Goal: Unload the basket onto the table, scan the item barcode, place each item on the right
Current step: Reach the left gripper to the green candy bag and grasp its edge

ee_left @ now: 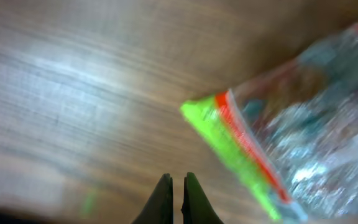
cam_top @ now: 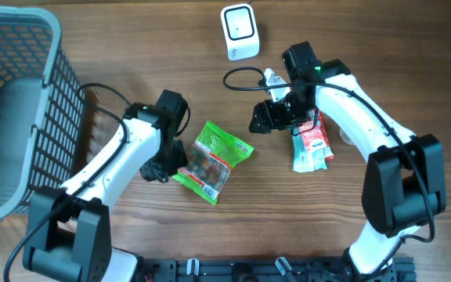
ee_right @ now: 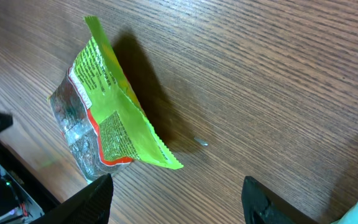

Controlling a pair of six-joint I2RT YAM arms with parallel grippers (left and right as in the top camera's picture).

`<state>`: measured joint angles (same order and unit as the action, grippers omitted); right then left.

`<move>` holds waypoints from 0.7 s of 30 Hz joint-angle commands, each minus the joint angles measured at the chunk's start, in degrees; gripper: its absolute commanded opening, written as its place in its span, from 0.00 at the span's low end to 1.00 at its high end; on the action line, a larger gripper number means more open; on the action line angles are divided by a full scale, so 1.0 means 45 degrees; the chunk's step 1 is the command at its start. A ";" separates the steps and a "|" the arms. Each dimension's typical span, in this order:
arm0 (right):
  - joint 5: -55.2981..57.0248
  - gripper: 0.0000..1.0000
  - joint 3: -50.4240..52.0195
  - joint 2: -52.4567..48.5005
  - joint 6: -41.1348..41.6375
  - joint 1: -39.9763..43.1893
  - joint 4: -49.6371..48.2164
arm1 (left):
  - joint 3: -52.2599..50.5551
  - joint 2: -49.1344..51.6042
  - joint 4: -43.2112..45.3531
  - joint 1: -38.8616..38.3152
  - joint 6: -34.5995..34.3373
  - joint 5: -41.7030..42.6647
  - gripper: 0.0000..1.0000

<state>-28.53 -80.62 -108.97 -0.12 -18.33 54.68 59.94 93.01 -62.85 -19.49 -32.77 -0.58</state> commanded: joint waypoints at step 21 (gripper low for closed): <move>-0.0350 0.71 0.0107 0.0287 0.0078 -0.0053 -0.0136 | -0.3089 0.0063 0.7111 -0.0816 -0.1821 0.1656 0.04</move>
<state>-28.73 -80.62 -108.97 0.12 -18.33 54.30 46.28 93.12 -33.26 -23.05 -39.99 5.08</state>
